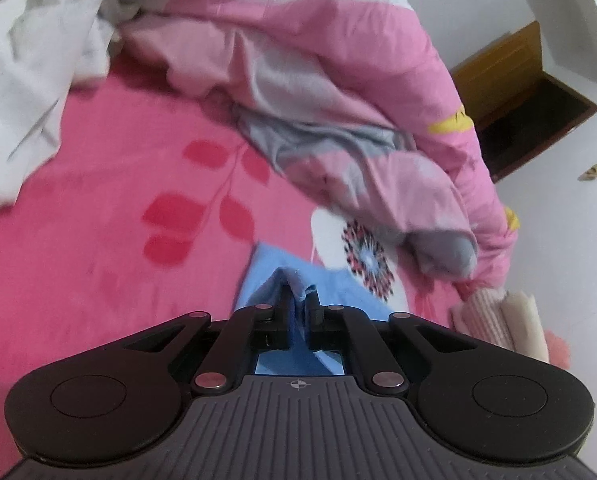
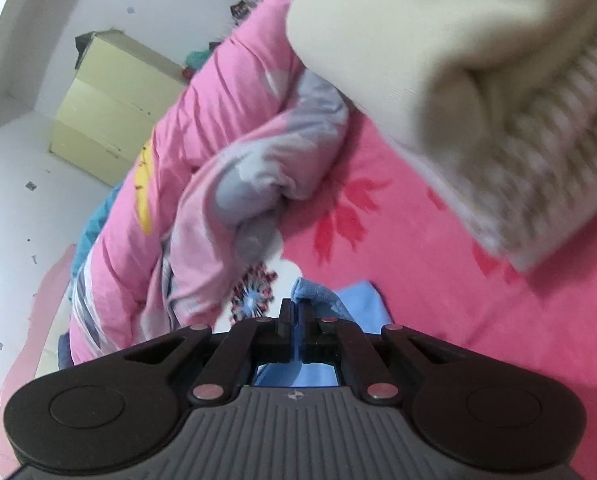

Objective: Fold clothes

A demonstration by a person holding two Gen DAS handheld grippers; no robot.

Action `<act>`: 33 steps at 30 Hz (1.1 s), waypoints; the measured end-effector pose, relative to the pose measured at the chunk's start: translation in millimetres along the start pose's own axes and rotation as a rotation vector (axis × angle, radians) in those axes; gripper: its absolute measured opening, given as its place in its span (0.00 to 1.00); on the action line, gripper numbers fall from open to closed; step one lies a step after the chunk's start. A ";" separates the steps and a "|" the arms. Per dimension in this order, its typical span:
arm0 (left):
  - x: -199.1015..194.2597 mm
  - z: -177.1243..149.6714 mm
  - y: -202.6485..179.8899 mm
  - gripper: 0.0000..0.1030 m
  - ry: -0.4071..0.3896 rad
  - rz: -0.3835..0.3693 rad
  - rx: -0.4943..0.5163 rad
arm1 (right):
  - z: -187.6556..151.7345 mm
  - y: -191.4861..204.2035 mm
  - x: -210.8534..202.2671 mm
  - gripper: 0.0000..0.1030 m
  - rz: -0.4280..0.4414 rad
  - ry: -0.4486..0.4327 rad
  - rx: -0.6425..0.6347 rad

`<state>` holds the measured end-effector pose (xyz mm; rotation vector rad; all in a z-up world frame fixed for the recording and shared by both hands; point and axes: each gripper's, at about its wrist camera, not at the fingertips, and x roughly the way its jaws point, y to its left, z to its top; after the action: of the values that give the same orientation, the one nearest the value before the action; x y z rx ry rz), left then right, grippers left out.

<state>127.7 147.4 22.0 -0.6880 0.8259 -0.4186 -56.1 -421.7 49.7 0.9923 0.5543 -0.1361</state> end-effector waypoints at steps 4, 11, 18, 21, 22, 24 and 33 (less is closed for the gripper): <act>18.4 15.0 -3.3 0.02 -0.020 0.019 0.015 | 11.6 0.8 19.8 0.01 -0.004 -0.027 0.000; 52.2 29.6 -2.1 0.02 -0.035 0.045 0.030 | 24.5 -17.1 59.8 0.01 -0.038 -0.068 0.011; 85.0 32.3 9.6 0.02 -0.019 0.067 0.036 | 14.9 -17.6 82.9 0.01 -0.111 -0.126 -0.137; 94.9 31.0 19.2 0.02 -0.005 0.061 0.015 | 4.9 -14.4 90.2 0.01 -0.168 -0.145 -0.230; 98.2 30.6 22.5 0.02 -0.001 0.059 0.008 | 1.9 -13.6 92.6 0.01 -0.187 -0.151 -0.259; 101.1 30.5 27.9 0.03 0.003 0.044 -0.018 | -4.0 -11.9 97.5 0.01 -0.226 -0.162 -0.316; 101.9 36.1 46.2 0.08 0.007 -0.006 -0.176 | -16.9 -12.4 103.0 0.13 -0.368 -0.186 -0.468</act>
<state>222.4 134.7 -46.4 -0.8523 0.8743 -0.3566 21.1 -400.4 -18.5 0.4108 0.5601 -0.4033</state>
